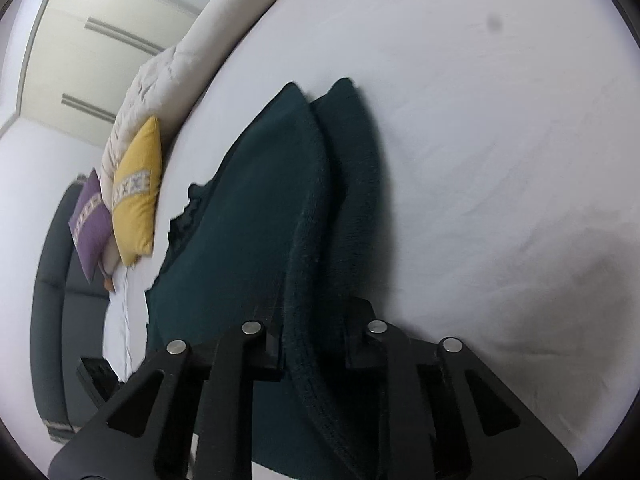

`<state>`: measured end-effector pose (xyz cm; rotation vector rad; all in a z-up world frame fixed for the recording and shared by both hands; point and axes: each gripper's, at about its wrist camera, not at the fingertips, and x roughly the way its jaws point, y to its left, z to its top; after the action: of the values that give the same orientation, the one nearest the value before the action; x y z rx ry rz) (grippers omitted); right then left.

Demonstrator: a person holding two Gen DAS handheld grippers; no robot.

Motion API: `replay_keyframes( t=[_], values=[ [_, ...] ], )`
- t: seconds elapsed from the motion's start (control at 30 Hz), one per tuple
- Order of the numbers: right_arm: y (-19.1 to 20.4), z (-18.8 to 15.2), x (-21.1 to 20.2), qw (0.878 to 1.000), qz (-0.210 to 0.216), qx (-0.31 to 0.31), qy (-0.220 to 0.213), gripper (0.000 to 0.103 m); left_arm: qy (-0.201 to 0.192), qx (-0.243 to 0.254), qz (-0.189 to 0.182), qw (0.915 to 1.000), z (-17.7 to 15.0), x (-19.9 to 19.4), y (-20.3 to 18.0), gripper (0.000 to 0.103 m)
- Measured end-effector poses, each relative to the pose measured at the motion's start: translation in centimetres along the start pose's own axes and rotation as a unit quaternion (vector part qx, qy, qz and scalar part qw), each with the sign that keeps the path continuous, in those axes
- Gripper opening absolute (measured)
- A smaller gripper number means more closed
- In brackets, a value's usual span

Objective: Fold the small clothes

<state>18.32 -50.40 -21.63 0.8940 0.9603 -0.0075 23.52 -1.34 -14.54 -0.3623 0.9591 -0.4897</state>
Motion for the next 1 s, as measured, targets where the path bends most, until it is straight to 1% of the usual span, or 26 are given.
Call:
replay_keyframes(
  t=[0.03, 0.13, 0.2, 0.23, 0.27, 0.3, 0.33, 0.37, 0.43, 0.47, 0.5, 0.57, 0.63, 0.67, 0.7, 0.73, 0.8, 0.83, 0.87, 0.9, 0.93, 0.97, 1.0],
  values=[
    [0.4, -0.1, 0.0, 1.000, -0.009, -0.005, -0.004, 0.016, 0.000, 0.001, 0.000, 1.0000, -0.2, 0.0, 0.1, 0.074],
    [2.5, -0.4, -0.3, 0.998, -0.060, -0.031, -0.015, 0.015, 0.000, -0.001, -0.004, 1.0000, -0.2, 0.0, 0.2, 0.074],
    [4.7, -0.6, -0.5, 0.992, -0.104, -0.062, -0.024, 0.014, 0.000, -0.002, -0.007, 1.0000, -0.1, 0.0, 0.3, 0.074],
    [6.2, -0.9, -0.6, 0.988, -0.129, -0.083, -0.028, 0.014, 0.001, -0.005, -0.010, 0.9999, -0.1, -0.1, 0.4, 0.074],
    [7.9, -1.2, -0.6, 0.982, -0.150, -0.108, -0.033, 0.014, 0.001, -0.009, -0.016, 0.9998, -0.1, -0.3, 0.6, 0.074],
    [10.7, -1.9, -0.4, 0.971, -0.178, -0.151, -0.042, 0.014, 0.000, -0.014, -0.022, 0.9997, -0.1, -0.5, 0.8, 0.074],
    [12.6, -2.5, -0.6, 0.963, -0.194, -0.181, -0.045, 0.014, -0.001, -0.024, -0.031, 0.9992, 0.0, -0.7, 1.0, 0.074],
    [14.9, -3.3, -0.3, 0.954, -0.205, -0.214, -0.047, 0.014, -0.003, -0.036, -0.041, 0.9985, 0.1, -1.1, 1.4, 0.072],
    [20.0, -5.4, 1.0, 0.934, -0.215, -0.282, -0.043, 0.014, -0.010, -0.063, -0.058, 0.9963, 0.2, -1.9, 2.3, 0.071],
    [22.1, -6.6, 1.8, 0.928, -0.209, -0.307, -0.036, 0.014, -0.017, -0.080, -0.070, 0.9942, 0.3, -2.5, 3.0, 0.071],
    [24.9, -8.2, 3.1, 0.923, -0.187, -0.336, -0.021, 0.014, -0.025, -0.095, -0.077, 0.9921, 0.3, -3.0, 3.6, 0.071],
    [28.1, -10.8, 5.3, 0.913, -0.162, -0.374, 0.004, 0.014, -0.035, -0.116, -0.092, 0.9884, 0.4, -3.9, 4.8, 0.071],
    [30.2, -13.4, 7.9, 0.901, -0.145, -0.408, 0.033, 0.014, -0.036, -0.129, -0.104, 0.9855, 0.6, -4.3, 5.9, 0.071],
    [30.4, -14.1, 9.2, 0.899, -0.141, -0.411, 0.049, 0.014, -0.034, -0.135, -0.112, 0.9840, 0.7, -4.5, 6.4, 0.069],
    [30.1, -14.6, 10.7, 0.902, -0.133, -0.403, 0.077, 0.015, -0.034, -0.138, -0.115, 0.9832, 0.7, -4.6, 6.6, 0.069],
    [29.6, -14.7, 11.4, 0.907, -0.129, -0.391, 0.089, 0.016, -0.036, -0.138, -0.115, 0.9830, 0.7, -4.9, 6.8, 0.069],
    [28.7, -14.7, 11.6, 0.916, -0.120, -0.373, 0.087, 0.020, -0.040, -0.137, -0.113, 0.9833, 0.9, -5.1, 6.8, 0.070],
    [28.5, -14.6, 11.1, 0.920, -0.101, -0.369, 0.086, 0.024, -0.037, -0.140, -0.115, 0.9828, 1.0, -5.0, 6.8, 0.070],
    [28.5, -14.6, 10.5, 0.923, -0.081, -0.365, 0.089, 0.043, -0.033, -0.143, -0.115, 0.9824, 1.0, -4.8, 6.7, 0.071],
    [28.5, -14.7, 9.5, 0.926, -0.064, -0.362, 0.089, 0.068, -0.030, -0.145, -0.115, 0.9824, 1.1, -4.6, 6.5, 0.074],
    [28.0, -15.0, 8.4, 0.927, -0.052, -0.364, 0.080, 0.075, -0.027, -0.143, -0.114, 0.9827, 1.3, -4.4, 6.1, 0.076],
    [27.8, -15.3, 7.0, 0.926, -0.040, -0.369, 0.065, 0.079, -0.023, -0.142, -0.115, 0.9829, 1.4, -4.2, 5.7, 0.077],
    [27.7, -15.7, 5.6, 0.922, -0.026, -0.382, 0.056, 0.079, -0.017, -0.138, -0.118, 0.9832, 1.6, -4.0, 5.1, 0.079]
  ],
)
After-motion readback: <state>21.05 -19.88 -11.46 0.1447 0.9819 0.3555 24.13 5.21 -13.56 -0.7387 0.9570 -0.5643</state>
